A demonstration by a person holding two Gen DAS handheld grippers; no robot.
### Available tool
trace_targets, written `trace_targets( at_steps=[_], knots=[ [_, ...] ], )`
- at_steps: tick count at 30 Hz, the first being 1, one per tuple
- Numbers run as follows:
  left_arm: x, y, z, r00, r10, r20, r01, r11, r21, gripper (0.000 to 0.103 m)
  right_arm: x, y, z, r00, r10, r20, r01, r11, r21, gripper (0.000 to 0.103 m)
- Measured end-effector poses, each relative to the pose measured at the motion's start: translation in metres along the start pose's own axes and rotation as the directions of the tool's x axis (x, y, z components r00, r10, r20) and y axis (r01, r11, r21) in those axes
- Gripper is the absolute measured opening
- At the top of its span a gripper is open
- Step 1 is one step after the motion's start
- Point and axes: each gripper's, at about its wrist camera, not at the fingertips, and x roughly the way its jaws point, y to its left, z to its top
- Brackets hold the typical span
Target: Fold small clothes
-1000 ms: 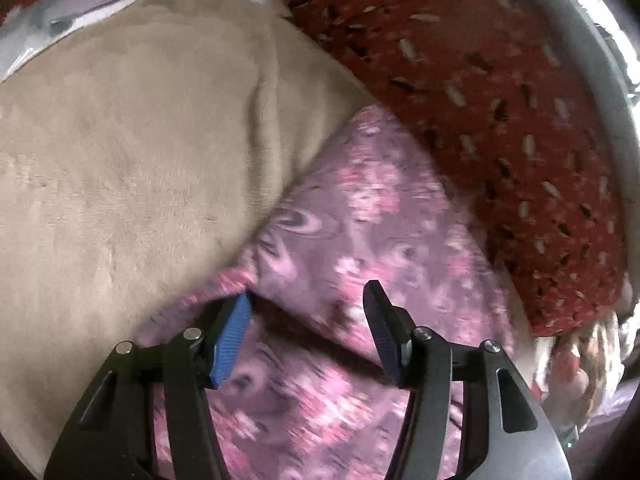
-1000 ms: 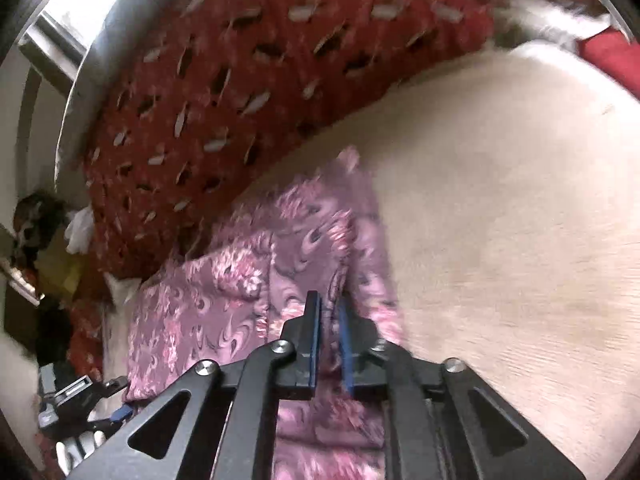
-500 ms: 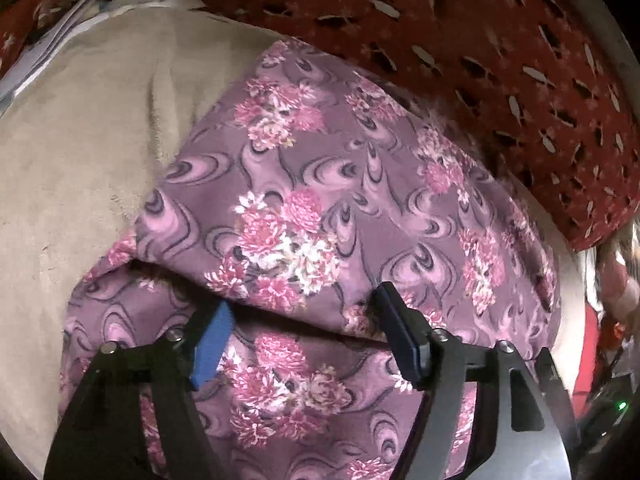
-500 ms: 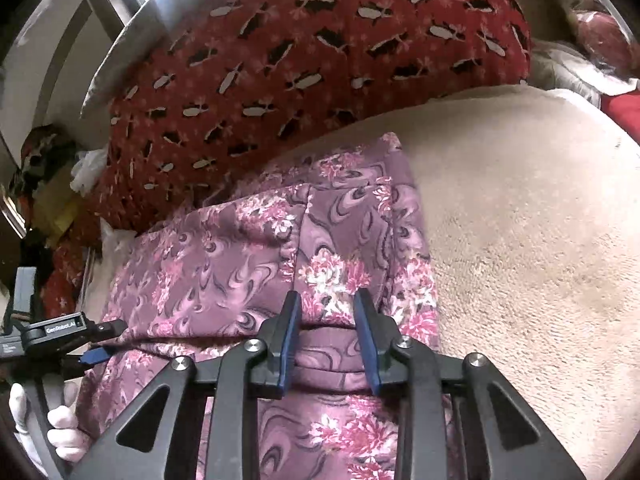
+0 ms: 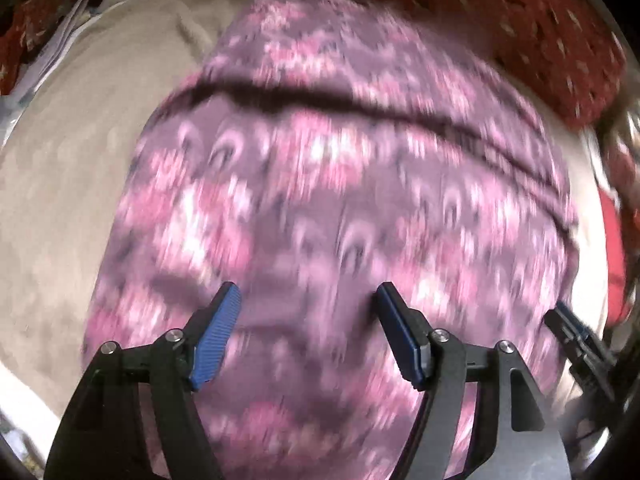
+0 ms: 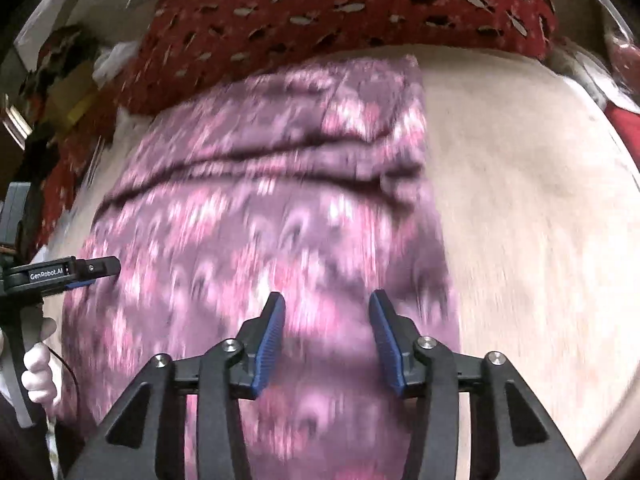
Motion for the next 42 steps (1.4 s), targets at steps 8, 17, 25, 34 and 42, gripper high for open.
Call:
trace_targets(
  at_steps=[8, 17, 25, 34, 42],
  knots=[
    [-0.021, 0.036, -0.068, 0.994, -0.058, -0.097, 0.058, 0.998, -0.010, 0.070, -0.042, 0.000, -0.079, 0.998, 0.005, -0.067, -0.009, 0.998, -0.067, 0.057],
    [-0.067, 0.132, -0.121, 0.967, -0.254, -0.036, 0.246, 0.959, -0.143, 0.070, -0.096, -0.033, -0.139, 0.999, 0.038, -0.026, -0.037, 0.999, 0.027, 0.057],
    [-0.034, 0.169, -0.145, 0.933, -0.340, -0.118, 0.297, 0.913, -0.278, 0.070, -0.092, -0.065, -0.180, 0.982, 0.190, -0.019, -0.183, 0.964, 0.191, 0.058],
    [-0.037, 0.136, -0.154, 0.922, -0.341, -0.185, 0.317, 0.937, -0.148, 0.013, -0.078, -0.031, -0.179, 0.954, 0.275, -0.123, -0.270, 0.961, 0.057, 0.010],
    [-0.094, 0.133, -0.140, 0.856, -0.514, -0.043, 0.508, 0.855, -0.103, 0.013, -0.127, -0.024, -0.163, 0.901, 0.431, 0.053, -0.434, 0.900, 0.048, 0.010]
  ],
)
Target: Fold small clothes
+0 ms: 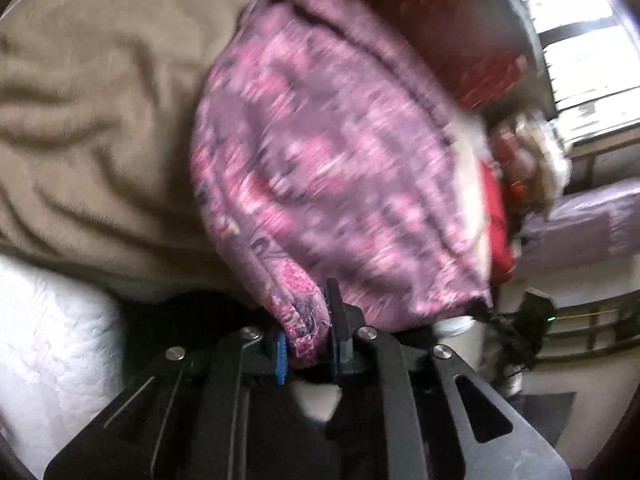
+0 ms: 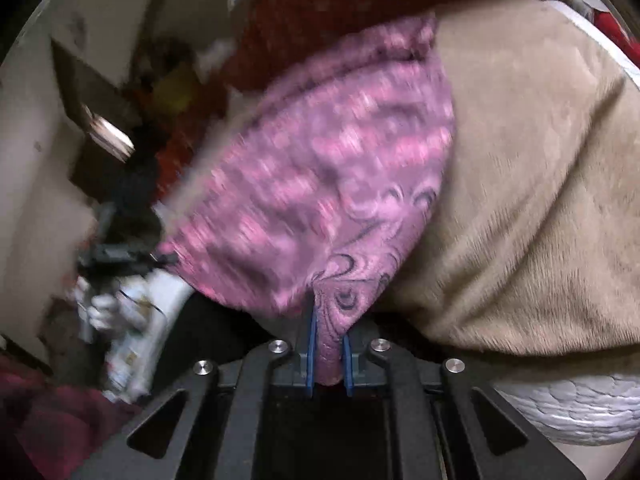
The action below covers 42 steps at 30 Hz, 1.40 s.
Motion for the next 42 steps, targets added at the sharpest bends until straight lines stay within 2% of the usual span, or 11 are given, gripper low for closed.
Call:
trace_targets(
  at_steps=[2, 5, 11, 19, 25, 30, 34, 40, 42],
  knots=[
    [-0.014, -0.004, 0.009, 0.998, -0.058, 0.039, 0.059, 0.998, -0.007, 0.013, -0.011, 0.000, 0.010, 0.996, 0.061, 0.071, -0.063, 0.997, 0.036, 0.010],
    [-0.030, -0.006, 0.025, 0.989, -0.114, 0.096, 0.116, 0.993, -0.018, 0.013, -0.019, 0.001, 0.025, 0.983, 0.111, 0.146, -0.122, 0.990, 0.069, 0.010],
    [-0.044, -0.001, 0.052, 0.970, -0.171, 0.174, 0.186, 0.980, -0.070, 0.013, -0.025, 0.000, 0.058, 0.958, 0.138, 0.250, -0.170, 0.979, 0.112, 0.010],
    [-0.045, 0.000, 0.110, 0.957, -0.141, 0.254, 0.172, 0.980, -0.102, 0.013, -0.018, -0.011, 0.111, 0.942, 0.143, 0.305, -0.190, 0.973, 0.131, 0.010],
    [-0.029, -0.002, 0.182, 0.949, -0.110, 0.296, 0.155, 0.979, -0.134, 0.012, 0.010, -0.030, 0.171, 0.932, 0.135, 0.337, -0.200, 0.965, 0.167, 0.010],
    [-0.002, -0.001, 0.253, 0.939, -0.095, 0.331, 0.163, 0.969, -0.184, 0.012, 0.049, -0.055, 0.228, 0.916, 0.138, 0.377, -0.232, 0.949, 0.216, 0.010],
    [0.022, -0.002, 0.303, 0.941, -0.078, 0.330, 0.153, 0.966, -0.208, 0.012, 0.080, -0.086, 0.272, 0.905, 0.126, 0.405, -0.254, 0.926, 0.279, 0.010],
    [0.065, -0.001, 0.374, 0.952, -0.035, 0.303, 0.116, 0.960, -0.255, 0.012, 0.122, -0.127, 0.324, 0.905, 0.079, 0.417, -0.245, 0.900, 0.361, 0.010],
    [0.082, 0.000, 0.394, 0.957, -0.001, 0.290, 0.082, 0.960, -0.269, 0.012, 0.134, -0.138, 0.336, 0.906, 0.061, 0.420, -0.237, 0.893, 0.382, 0.010]
  ],
)
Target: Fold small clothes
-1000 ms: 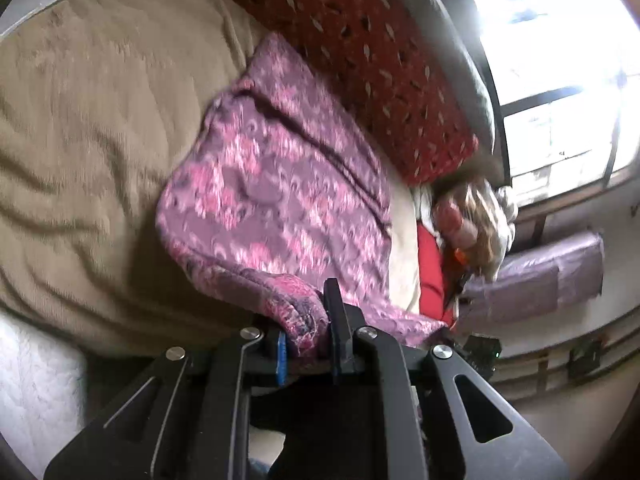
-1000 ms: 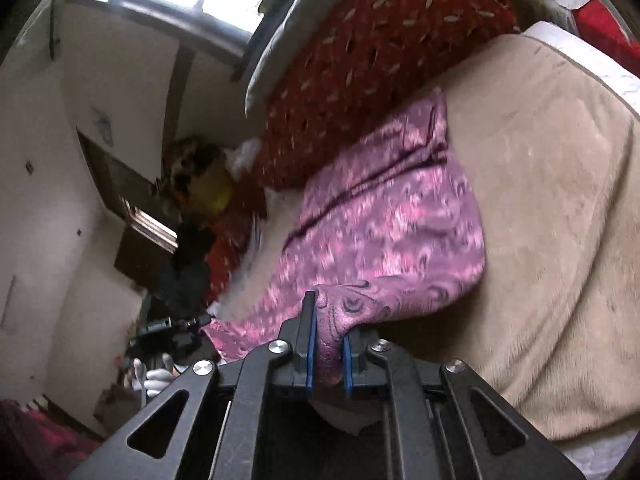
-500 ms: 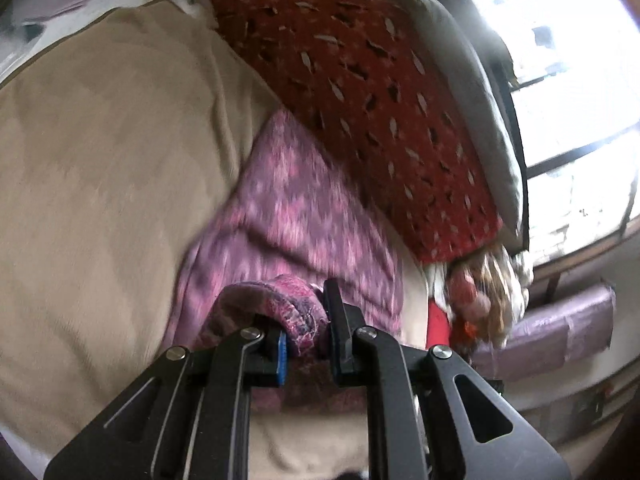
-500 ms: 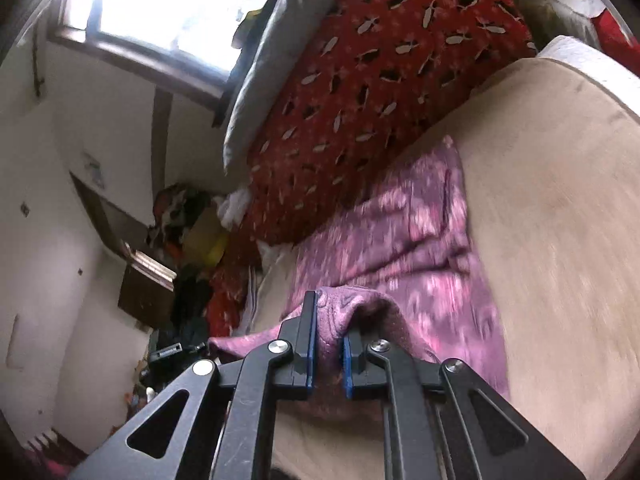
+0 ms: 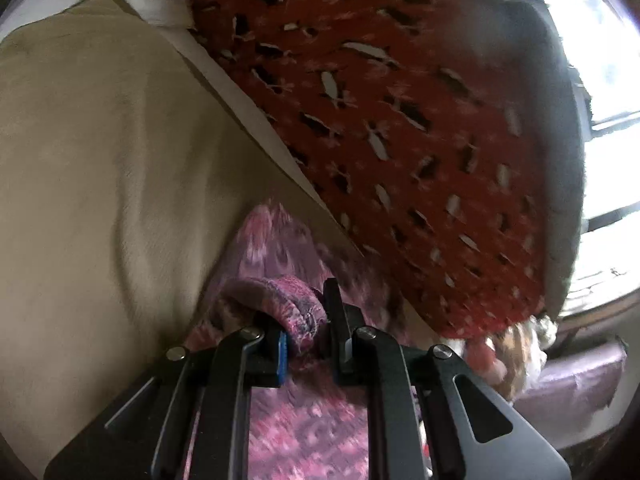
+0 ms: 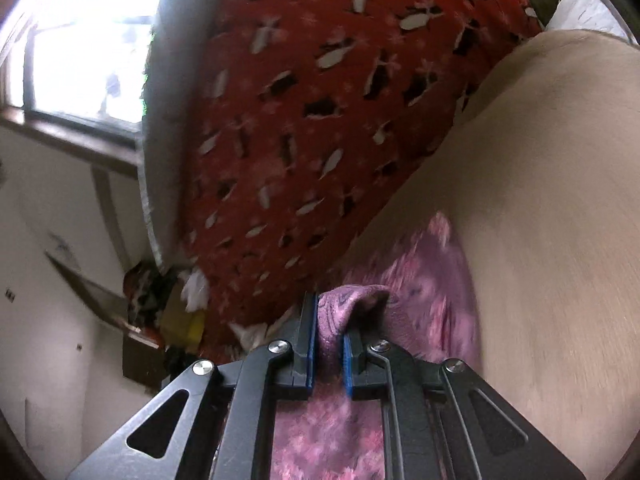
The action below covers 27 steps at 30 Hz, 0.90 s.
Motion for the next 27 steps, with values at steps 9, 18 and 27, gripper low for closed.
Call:
trace_targets(
  at_steps=[9, 18, 27],
  knots=[
    [0.042, 0.013, 0.035, 0.995, -0.004, -0.096, -0.009, 0.991, -0.131, 0.012, 0.035, -0.027, 0.031, 0.996, -0.055, -0.071, 0.065, 0.987, 0.144, 0.015],
    [-0.028, 0.009, 0.021, 0.996, -0.090, -0.007, 0.089, 0.988, -0.130, 0.050, -0.009, -0.023, 0.031, 0.985, -0.160, 0.061, 0.154, 0.984, 0.091, 0.045],
    [-0.010, 0.004, -0.117, 0.992, 0.124, -0.013, -0.123, 0.990, 0.076, 0.050, 0.031, -0.007, 0.004, 0.934, -0.356, -0.010, 0.351, 0.925, -0.145, 0.009]
  ],
)
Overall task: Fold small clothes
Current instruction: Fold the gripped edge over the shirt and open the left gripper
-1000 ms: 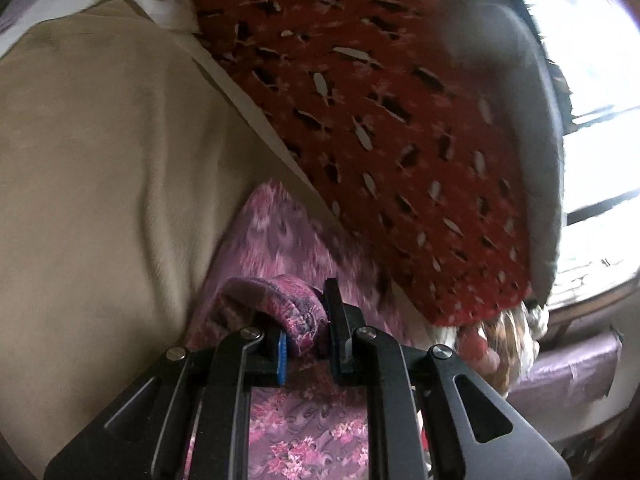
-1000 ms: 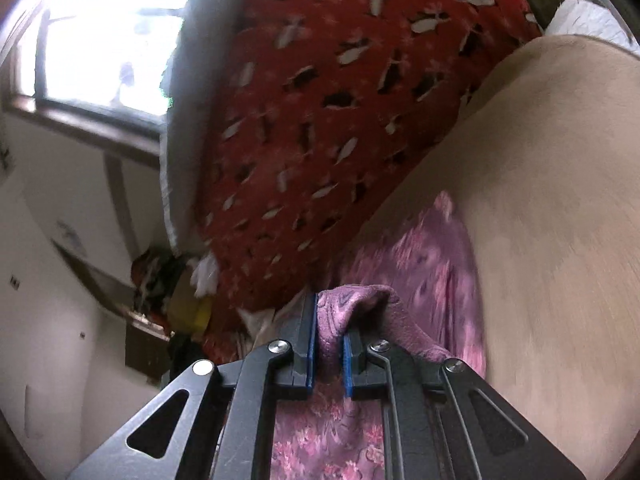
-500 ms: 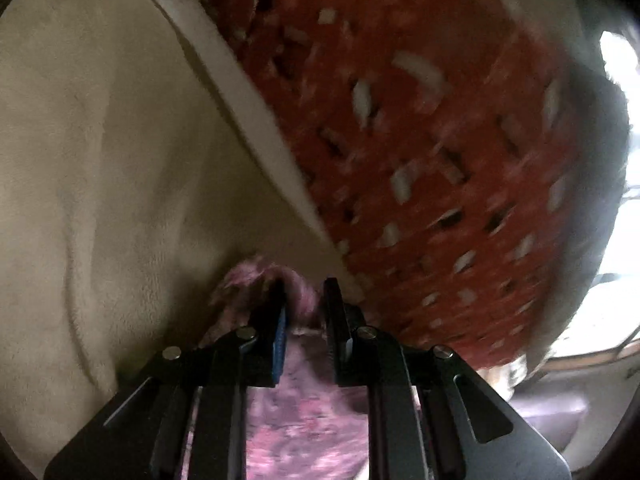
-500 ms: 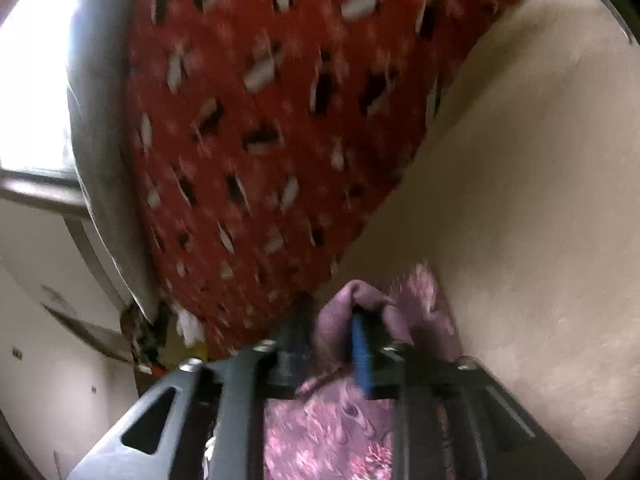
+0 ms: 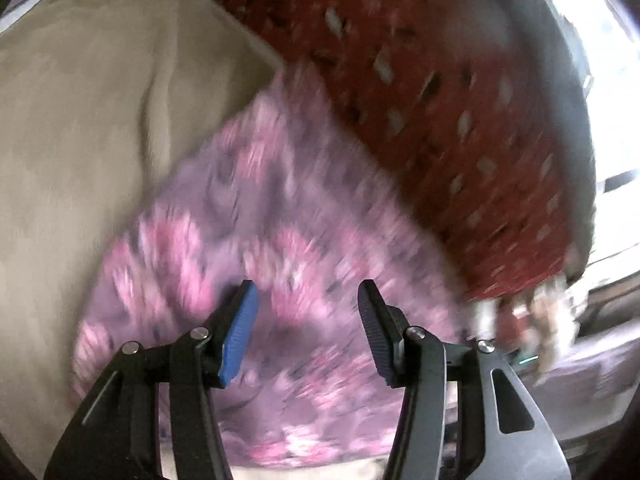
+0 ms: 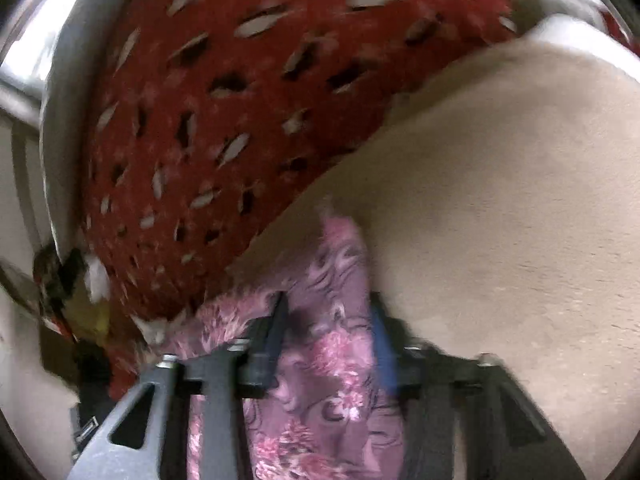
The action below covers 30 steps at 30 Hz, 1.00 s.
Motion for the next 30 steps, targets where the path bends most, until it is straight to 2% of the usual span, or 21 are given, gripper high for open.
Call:
trace_targets(
  at_steps=[2, 3, 4, 5, 7, 8, 9, 11, 12, 13, 15, 17, 18, 19, 20, 22, 24, 25, 27, 29, 30],
  knots=[
    [0.009, -0.003, -0.012, 0.998, 0.046, 0.034, -0.048, 0.997, 0.067, 0.050, -0.015, 0.008, 0.000, 0.996, 0.047, 0.079, -0.044, 0.998, -0.039, 0.007],
    [0.009, -0.005, -0.014, 0.997, 0.051, 0.061, -0.056, 0.994, 0.091, 0.050, -0.026, 0.002, 0.000, 0.987, 0.065, 0.147, -0.063, 0.998, -0.020, 0.006],
    [0.009, -0.007, -0.016, 0.995, 0.058, 0.077, -0.067, 0.991, 0.117, 0.051, -0.029, -0.004, 0.000, 0.986, 0.048, 0.160, -0.050, 0.999, 0.008, 0.006],
    [0.011, -0.011, -0.015, 0.995, 0.074, 0.074, -0.084, 0.986, 0.145, 0.053, -0.023, -0.019, 0.000, 0.993, -0.015, 0.119, 0.010, 0.999, 0.046, 0.006],
    [0.013, -0.017, -0.010, 0.993, 0.094, 0.069, -0.104, 0.980, 0.171, 0.054, -0.004, -0.032, -0.005, 0.992, -0.120, -0.028, 0.121, 0.992, 0.020, 0.006],
    [0.012, -0.019, -0.008, 0.992, 0.102, 0.069, -0.113, 0.977, 0.180, 0.054, -0.012, -0.030, -0.006, 0.994, -0.112, -0.002, 0.112, 0.994, 0.004, 0.008],
    [0.012, -0.021, -0.007, 0.992, 0.109, 0.068, -0.120, 0.976, 0.183, 0.054, -0.021, -0.026, -0.006, 0.993, -0.113, 0.016, 0.113, 0.994, 0.001, 0.015],
    [0.009, -0.026, -0.004, 0.990, 0.125, 0.066, -0.136, 0.972, 0.190, 0.054, -0.041, -0.019, -0.010, 0.994, -0.096, 0.046, 0.096, 0.995, -0.004, 0.016],
    [0.006, -0.031, -0.003, 0.989, 0.131, 0.074, -0.143, 0.969, 0.201, 0.054, -0.053, -0.016, -0.016, 0.996, -0.070, 0.058, 0.071, 0.997, -0.010, 0.022],
    [0.003, -0.032, -0.006, 0.986, 0.144, 0.087, -0.160, 0.963, 0.217, 0.054, -0.063, -0.015, -0.025, 0.996, -0.062, 0.063, 0.063, 0.998, -0.014, 0.034],
    [0.001, -0.034, -0.009, 0.974, 0.194, 0.115, -0.216, 0.947, 0.237, 0.055, -0.077, -0.017, -0.046, 0.997, -0.066, 0.047, 0.067, 0.998, -0.021, 0.041],
    [0.011, -0.031, -0.013, 0.969, 0.232, 0.088, -0.247, 0.940, 0.234, 0.056, -0.078, -0.022, -0.069, 0.997, -0.081, -0.012, 0.080, 0.996, -0.032, 0.040],
    [0.017, -0.030, -0.016, 0.966, 0.249, 0.074, -0.259, 0.938, 0.232, 0.056, -0.071, -0.021, -0.078, 0.995, -0.089, -0.047, 0.087, 0.995, -0.038, 0.031],
    [0.020, -0.030, -0.018, 0.960, 0.270, 0.079, -0.281, 0.929, 0.240, 0.057, -0.073, -0.019, -0.088, 0.996, -0.067, -0.064, 0.062, 0.996, -0.066, 0.011],
    [0.020, -0.034, -0.022, 0.951, 0.292, 0.101, -0.309, 0.913, 0.266, 0.057, -0.074, -0.012, -0.092, 0.997, -0.047, -0.056, 0.042, 0.995, -0.096, 0.012],
    [0.020, -0.039, -0.026, 0.940, 0.321, 0.117, -0.341, 0.892, 0.298, 0.058, -0.099, -0.002, -0.095, 0.999, 0.006, 0.053, 0.001, 0.991, -0.134, 0.008],
    [0.024, -0.041, -0.028, 0.935, 0.333, 0.120, -0.354, 0.885, 0.303, 0.060, -0.112, -0.011, -0.098, 0.992, 0.011, 0.125, 0.002, 0.995, -0.102, 0.006],
    [0.026, -0.041, -0.028, 0.933, 0.338, 0.120, -0.359, 0.882, 0.306, 0.062, -0.107, -0.020, -0.100, 0.994, -0.030, 0.101, 0.038, 0.996, -0.082, 0.007],
    [0.028, -0.043, -0.028, 0.930, 0.346, 0.123, -0.367, 0.874, 0.317, 0.063, -0.088, -0.035, -0.107, 0.994, -0.111, -0.008, 0.110, 0.993, -0.050, 0.008],
    [0.027, -0.042, -0.027, 0.931, 0.344, 0.120, -0.364, 0.876, 0.316, 0.064, -0.098, -0.035, -0.108, 0.994, -0.104, 0.029, 0.105, 0.994, -0.025, 0.015],
    [0.027, -0.041, -0.026, 0.932, 0.342, 0.117, -0.361, 0.878, 0.313, 0.064, -0.105, -0.030, -0.106, 0.990, -0.130, 0.052, 0.131, 0.991, -0.025, 0.015]
  ],
)
